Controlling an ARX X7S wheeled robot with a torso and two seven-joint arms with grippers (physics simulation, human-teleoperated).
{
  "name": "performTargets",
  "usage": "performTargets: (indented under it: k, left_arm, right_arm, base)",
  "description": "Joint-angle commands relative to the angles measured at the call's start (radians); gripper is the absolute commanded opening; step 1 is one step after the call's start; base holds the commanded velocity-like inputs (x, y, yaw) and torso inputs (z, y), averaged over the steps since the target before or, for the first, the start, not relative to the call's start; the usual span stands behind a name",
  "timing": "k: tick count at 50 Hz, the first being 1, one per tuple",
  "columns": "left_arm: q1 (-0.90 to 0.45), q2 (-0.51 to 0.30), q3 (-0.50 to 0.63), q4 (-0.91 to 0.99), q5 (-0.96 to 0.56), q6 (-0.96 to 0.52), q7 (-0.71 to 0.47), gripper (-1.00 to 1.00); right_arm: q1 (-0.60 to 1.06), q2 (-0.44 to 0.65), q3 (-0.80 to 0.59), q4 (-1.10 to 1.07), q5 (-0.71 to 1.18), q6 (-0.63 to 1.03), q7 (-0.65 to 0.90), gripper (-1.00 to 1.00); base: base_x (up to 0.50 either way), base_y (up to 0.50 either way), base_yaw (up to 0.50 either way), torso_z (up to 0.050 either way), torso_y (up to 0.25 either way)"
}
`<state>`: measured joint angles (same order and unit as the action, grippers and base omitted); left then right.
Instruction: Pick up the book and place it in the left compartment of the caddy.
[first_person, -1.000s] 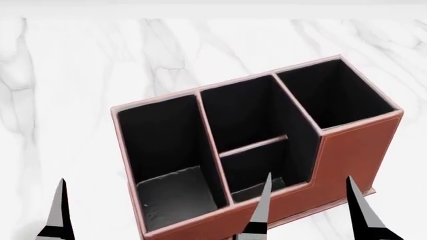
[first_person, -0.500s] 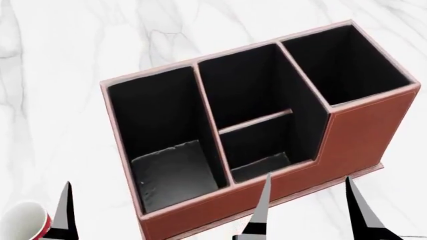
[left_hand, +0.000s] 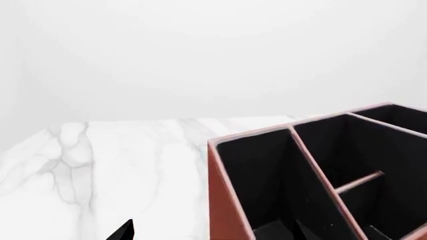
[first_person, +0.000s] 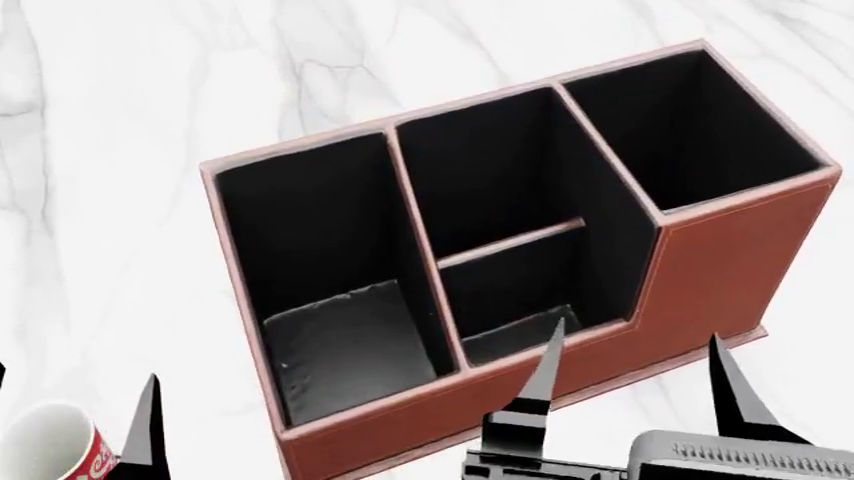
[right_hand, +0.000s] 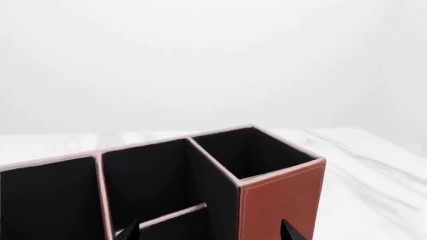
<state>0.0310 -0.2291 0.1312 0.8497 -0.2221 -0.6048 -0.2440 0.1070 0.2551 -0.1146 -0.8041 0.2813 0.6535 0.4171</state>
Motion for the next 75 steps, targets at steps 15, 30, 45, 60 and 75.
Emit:
performTargets:
  k: [15,30,45,60,75]
  left_arm:
    - [0.002,0.012,-0.046,0.018,-0.024,0.022,0.008,1.00]
    - [0.001,0.007,-0.048,0.014,-0.036,0.031,-0.002,1.00]
    - [0.002,0.002,-0.049,0.015,-0.051,0.037,-0.009,1.00]
    - [0.001,-0.004,-0.055,0.019,-0.067,0.034,-0.021,1.00]
    - [0.001,-0.010,-0.059,0.019,-0.082,0.042,-0.029,1.00]
  right_arm:
    - [0.326,-0.228,0.206,0.225,-0.001,0.381,0.308,1.00]
    - [0.388,-0.250,0.277,0.346,0.111,0.299,0.694,1.00]
    - [0.389,-0.189,0.165,0.380,0.149,0.195,0.849,1.00]
    - [0.395,-0.241,0.198,0.447,0.259,0.047,0.997,1.00]
    - [0.380,-0.249,0.177,0.467,0.341,-0.135,1.115,1.00]
  base:
    - [0.00,0.00,0.00,0.000,0.000]
    - [0.00,0.00,0.00,0.000,0.000]
    - [0.00,0.00,0.00,0.000,0.000]
    - [0.00,0.00,0.00,0.000,0.000]
    - [0.00,0.00,0.00,0.000,0.000]
